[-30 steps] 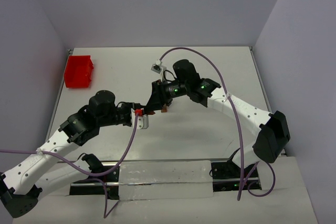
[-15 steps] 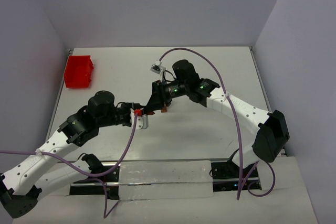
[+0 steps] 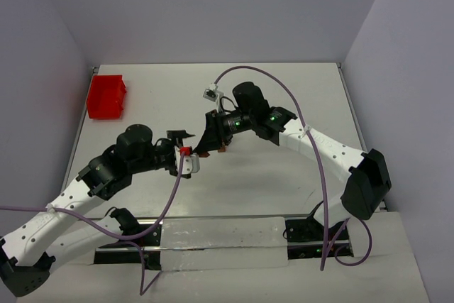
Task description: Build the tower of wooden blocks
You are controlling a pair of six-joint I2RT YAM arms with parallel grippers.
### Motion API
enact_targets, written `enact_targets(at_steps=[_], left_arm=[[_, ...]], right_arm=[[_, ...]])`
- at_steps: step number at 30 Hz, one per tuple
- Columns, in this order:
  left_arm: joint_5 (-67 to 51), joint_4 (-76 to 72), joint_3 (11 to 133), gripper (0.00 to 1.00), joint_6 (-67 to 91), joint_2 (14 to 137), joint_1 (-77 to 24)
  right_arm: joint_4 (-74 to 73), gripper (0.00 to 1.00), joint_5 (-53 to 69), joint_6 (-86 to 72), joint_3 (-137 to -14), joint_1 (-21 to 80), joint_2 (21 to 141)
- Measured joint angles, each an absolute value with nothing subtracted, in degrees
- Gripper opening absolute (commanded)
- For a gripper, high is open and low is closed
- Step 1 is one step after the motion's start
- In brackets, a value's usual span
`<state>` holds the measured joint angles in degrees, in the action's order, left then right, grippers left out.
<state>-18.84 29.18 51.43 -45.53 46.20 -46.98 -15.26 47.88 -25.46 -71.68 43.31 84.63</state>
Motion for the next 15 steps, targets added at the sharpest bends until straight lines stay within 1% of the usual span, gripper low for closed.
enact_targets(at_steps=[1, 6, 9, 11, 15], left_arm=[[-18.3, 29.0, 51.3, 0.99, -45.2, 45.9, -47.0], [-14.7, 28.9, 50.0, 0.99, -41.9, 42.4, -47.0], [-10.6, 29.3, 49.0, 0.99, -37.5, 38.9, -47.0], [-6.7, 29.5, 48.9, 0.99, -33.6, 36.9, -47.0], [2.2, 29.6, 48.9, 0.99, -24.6, 34.4, -46.6]], right_arm=[[-15.6, 0.0, 47.8, -25.2, -71.7, 43.3, 84.6], [-16.9, 0.0, 45.5, -24.4, -70.5, 42.6, 81.7], [-17.8, 0.0, 42.6, -24.0, -70.1, 41.5, 79.2], [-18.5, 0.0, 38.8, -23.8, -70.1, 40.6, 77.9], [-21.0, 0.0, 26.5, -23.6, -70.4, 39.9, 76.9]])
